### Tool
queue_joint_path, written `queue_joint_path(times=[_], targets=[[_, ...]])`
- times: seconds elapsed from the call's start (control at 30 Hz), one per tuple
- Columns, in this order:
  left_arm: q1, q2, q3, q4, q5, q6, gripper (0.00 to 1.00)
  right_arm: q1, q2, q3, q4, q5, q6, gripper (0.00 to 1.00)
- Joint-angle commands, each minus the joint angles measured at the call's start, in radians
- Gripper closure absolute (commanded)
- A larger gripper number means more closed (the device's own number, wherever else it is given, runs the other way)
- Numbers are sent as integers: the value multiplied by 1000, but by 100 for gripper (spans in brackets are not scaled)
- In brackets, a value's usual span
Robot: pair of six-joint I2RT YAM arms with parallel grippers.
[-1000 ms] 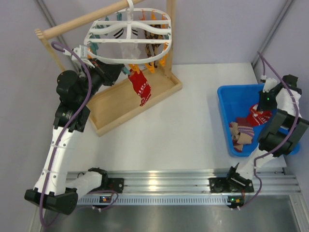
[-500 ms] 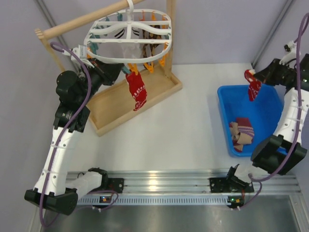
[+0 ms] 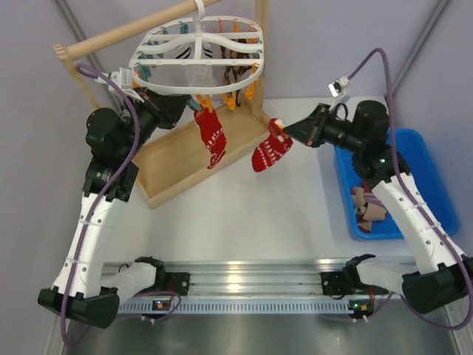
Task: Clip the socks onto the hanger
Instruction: Pick up the sock from the bin, then clamp the sock onto the hanger.
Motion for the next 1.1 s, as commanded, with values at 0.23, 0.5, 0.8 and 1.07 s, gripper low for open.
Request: queue_joint_path(times=[0.23,0.5,0.8,1.07], targets=[[-14,38,-6,92,-5,-24,100,407,189,144,162,176,149,100],[-40,64,7,94,-15,-27,100,553,285,216,179,157,231,100],[-54,68,20,89,-15,-22,100,571,405,337,210,198,294,100],[-54,55,24,57,-21,-7,100,482,463,425,219,332,277,100]])
